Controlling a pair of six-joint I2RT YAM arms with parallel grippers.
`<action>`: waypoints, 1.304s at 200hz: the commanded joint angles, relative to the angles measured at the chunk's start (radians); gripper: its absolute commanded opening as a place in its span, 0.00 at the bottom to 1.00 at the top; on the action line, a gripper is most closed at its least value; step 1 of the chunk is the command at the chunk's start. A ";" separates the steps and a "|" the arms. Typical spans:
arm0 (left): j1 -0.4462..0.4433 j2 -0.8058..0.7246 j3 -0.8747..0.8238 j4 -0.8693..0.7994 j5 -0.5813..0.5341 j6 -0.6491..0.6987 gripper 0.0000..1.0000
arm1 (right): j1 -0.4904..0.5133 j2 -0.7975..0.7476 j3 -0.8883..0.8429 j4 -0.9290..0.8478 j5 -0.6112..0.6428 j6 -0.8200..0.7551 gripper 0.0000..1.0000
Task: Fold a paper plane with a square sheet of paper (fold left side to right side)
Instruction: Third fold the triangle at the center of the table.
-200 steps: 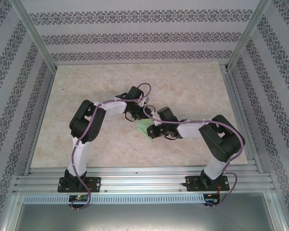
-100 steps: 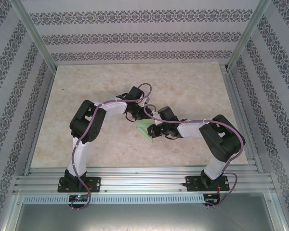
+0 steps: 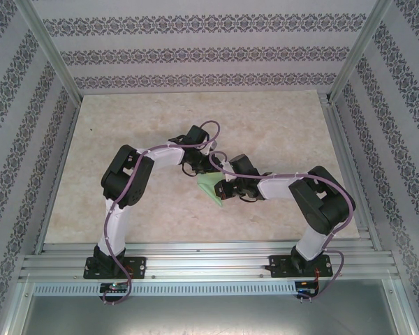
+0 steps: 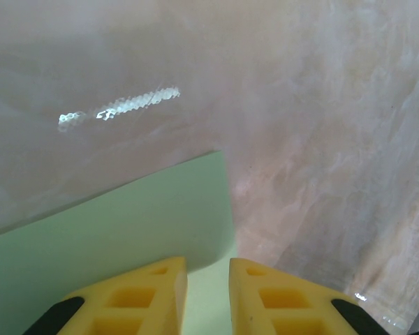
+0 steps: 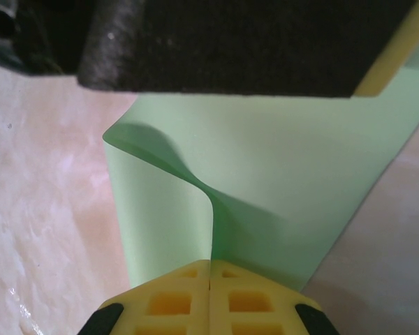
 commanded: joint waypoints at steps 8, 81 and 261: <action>-0.024 0.044 0.001 -0.037 -0.022 0.026 0.25 | -0.018 -0.011 -0.014 0.011 0.025 0.014 0.00; -0.027 0.045 0.000 -0.036 -0.023 0.028 0.25 | -0.029 -0.037 -0.022 0.000 0.030 0.015 0.00; -0.028 0.045 -0.004 -0.031 -0.023 0.024 0.25 | -0.018 -0.014 -0.025 0.041 -0.009 0.054 0.02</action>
